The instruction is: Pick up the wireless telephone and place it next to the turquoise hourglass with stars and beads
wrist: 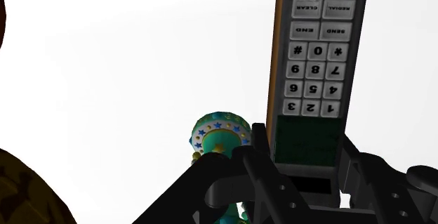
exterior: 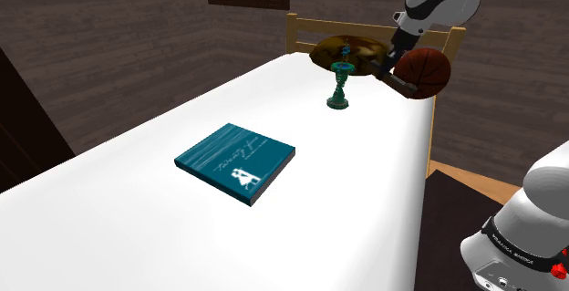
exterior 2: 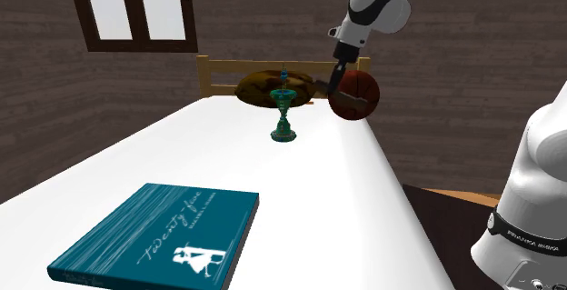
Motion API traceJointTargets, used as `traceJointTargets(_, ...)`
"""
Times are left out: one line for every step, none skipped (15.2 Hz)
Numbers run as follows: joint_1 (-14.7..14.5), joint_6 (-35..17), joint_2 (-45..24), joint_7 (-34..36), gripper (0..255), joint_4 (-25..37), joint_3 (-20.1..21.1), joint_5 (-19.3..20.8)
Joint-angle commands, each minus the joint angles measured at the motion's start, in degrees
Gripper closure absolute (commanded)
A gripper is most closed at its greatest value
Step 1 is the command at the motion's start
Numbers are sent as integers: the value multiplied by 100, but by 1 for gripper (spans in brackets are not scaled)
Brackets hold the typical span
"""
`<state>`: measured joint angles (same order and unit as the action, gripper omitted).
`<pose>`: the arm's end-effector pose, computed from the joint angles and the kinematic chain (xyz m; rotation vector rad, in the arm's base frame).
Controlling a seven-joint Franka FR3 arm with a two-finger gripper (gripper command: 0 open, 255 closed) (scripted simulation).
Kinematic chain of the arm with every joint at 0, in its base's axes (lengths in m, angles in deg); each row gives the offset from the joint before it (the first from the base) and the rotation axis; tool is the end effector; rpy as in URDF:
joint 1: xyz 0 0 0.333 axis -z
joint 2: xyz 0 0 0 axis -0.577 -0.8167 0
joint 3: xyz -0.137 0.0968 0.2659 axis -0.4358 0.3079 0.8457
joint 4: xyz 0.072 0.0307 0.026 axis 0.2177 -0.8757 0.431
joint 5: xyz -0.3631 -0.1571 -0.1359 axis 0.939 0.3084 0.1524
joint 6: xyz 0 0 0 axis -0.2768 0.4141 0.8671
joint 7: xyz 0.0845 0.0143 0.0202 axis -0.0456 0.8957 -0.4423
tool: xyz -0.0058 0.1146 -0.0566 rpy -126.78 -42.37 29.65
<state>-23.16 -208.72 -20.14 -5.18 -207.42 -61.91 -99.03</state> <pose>0.5035 -0.1761 0.4459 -3.0184 -0.3333 -0.4334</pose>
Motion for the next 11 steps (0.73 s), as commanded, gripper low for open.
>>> traceJointTargets(-6,-156,-34,-45,255,-120,-5,-32)
traceJointTargets(-10,-232,-61,-67,255,-172,-7,-50)
traceJointTargets(-14,-308,-89,-91,255,-222,-10,-68)
traceJointTargets(-19,-384,-118,-114,255,-271,-12,-88)
traceJointTargets(-23,-460,-148,-139,255,-319,-15,-108)
traceJointTargets(-28,-536,-180,-164,255,-366,-17,-130)
traceJointTargets(-33,-612,-213,-190,255,-411,-20,-152)
traceJointTargets(-39,-688,-248,-217,255,-455,-23,-176)
traceJointTargets(-44,-764,-283,-245,255,-498,-25,-201)
traceJointTargets(-50,-840,-320,-273,255,-540,-28,-227)
traceJointTargets(-56,-916,-359,-303,255,-580,-31,-254)
